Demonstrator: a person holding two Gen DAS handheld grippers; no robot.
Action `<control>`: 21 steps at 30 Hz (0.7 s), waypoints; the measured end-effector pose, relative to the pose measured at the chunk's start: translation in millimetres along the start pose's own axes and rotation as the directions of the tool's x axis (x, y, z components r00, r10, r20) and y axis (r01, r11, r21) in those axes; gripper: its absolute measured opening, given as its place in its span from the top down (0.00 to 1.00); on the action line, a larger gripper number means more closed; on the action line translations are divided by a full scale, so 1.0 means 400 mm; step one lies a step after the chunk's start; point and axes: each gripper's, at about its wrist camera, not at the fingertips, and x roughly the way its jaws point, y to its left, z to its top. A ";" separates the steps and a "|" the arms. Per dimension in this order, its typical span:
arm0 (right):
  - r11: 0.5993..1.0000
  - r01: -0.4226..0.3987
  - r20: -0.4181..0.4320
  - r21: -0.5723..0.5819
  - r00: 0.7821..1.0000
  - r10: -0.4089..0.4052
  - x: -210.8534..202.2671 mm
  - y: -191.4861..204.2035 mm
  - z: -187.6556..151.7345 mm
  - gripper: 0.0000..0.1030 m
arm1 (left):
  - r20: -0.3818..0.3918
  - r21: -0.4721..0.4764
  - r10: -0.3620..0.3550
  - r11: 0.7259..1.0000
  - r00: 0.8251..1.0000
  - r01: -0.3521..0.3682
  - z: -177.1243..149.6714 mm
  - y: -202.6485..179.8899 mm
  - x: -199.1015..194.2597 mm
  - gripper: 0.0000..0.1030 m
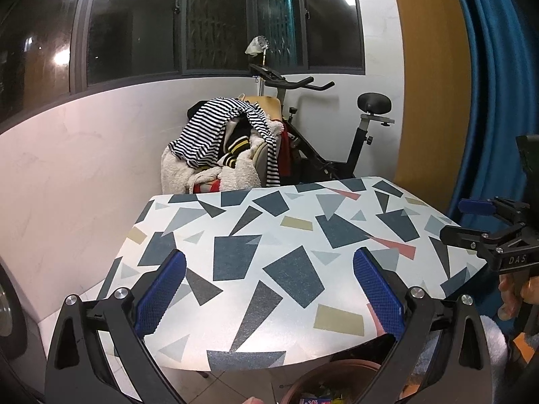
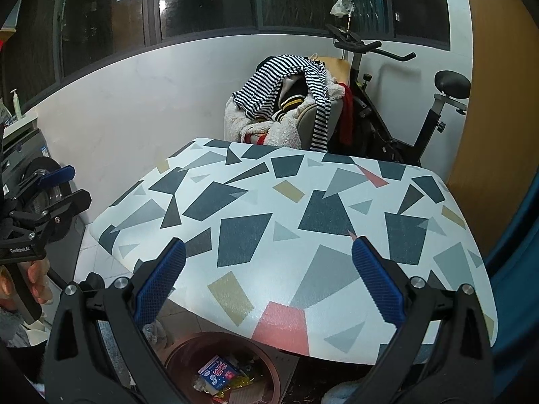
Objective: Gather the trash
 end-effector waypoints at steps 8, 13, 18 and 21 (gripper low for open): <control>1.000 0.007 0.003 0.003 1.000 -0.007 0.000 -0.007 0.000 0.06 | -0.012 -0.009 0.001 1.000 1.000 -0.001 -0.009 0.000 0.003 0.06; 1.000 0.007 0.005 0.004 1.000 -0.007 -0.003 -0.008 -0.002 0.06 | -0.014 -0.006 0.006 1.000 1.000 -0.006 -0.010 -0.001 0.003 0.06; 1.000 0.009 0.006 0.005 1.000 -0.009 -0.004 -0.009 -0.001 0.06 | -0.014 -0.004 0.002 1.000 1.000 -0.002 -0.011 -0.001 0.003 0.06; 1.000 0.008 0.008 0.006 1.000 -0.008 -0.004 -0.011 -0.002 0.06 | -0.015 0.001 0.005 1.000 1.000 -0.005 -0.012 -0.002 0.002 0.06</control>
